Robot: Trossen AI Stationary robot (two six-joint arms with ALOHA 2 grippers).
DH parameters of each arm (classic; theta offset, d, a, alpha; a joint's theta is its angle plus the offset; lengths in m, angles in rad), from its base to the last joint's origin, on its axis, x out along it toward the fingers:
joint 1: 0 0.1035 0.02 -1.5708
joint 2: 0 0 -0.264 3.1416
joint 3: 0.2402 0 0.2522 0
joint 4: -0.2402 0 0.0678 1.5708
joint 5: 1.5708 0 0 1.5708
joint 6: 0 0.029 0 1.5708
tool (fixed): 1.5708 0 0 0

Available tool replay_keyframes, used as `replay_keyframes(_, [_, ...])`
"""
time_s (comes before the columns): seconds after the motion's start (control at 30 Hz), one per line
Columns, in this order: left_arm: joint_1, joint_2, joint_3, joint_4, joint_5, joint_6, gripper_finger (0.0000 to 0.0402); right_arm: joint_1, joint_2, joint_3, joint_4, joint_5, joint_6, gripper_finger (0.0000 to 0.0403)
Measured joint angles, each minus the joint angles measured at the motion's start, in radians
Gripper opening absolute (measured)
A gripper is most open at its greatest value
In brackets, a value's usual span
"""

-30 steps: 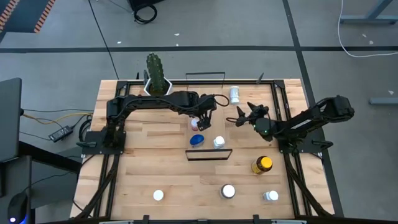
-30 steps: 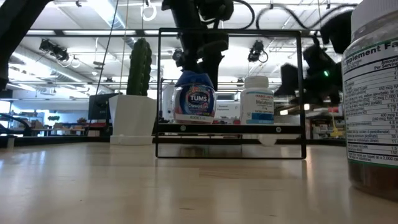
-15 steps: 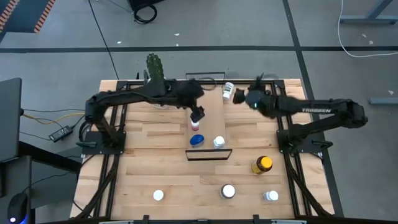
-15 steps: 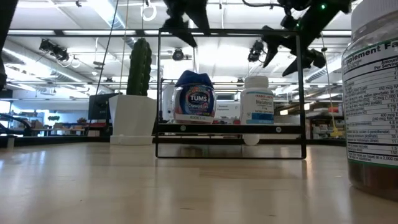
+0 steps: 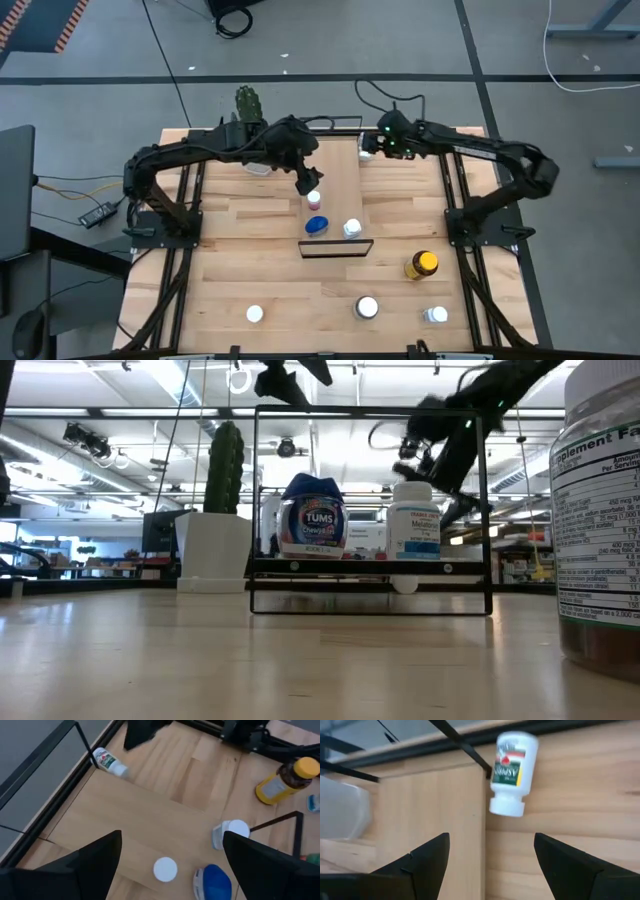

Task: Pick and place medicine bottles onto shelf by color
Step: Put the white medicine bottle on the shelf

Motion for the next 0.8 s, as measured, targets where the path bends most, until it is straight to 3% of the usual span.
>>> replay_keyframes(0.2, [-0.003,-0.014,0.0,-0.028,0.0,0.003,0.0352,-0.033,0.124,0.0,0.077,-0.069,-0.016,0.0296])
replay_keyframes(0.4, [0.005,-0.031,-0.001,-0.103,-0.001,0.022,0.0352,-0.077,0.179,0.0,0.086,-0.063,-0.03,0.0296])
replay_keyframes(0.8, [0.04,-0.031,-0.001,-0.108,-0.016,-0.087,0.0352,-0.103,0.256,0.0,0.163,-0.096,-0.078,0.0296])
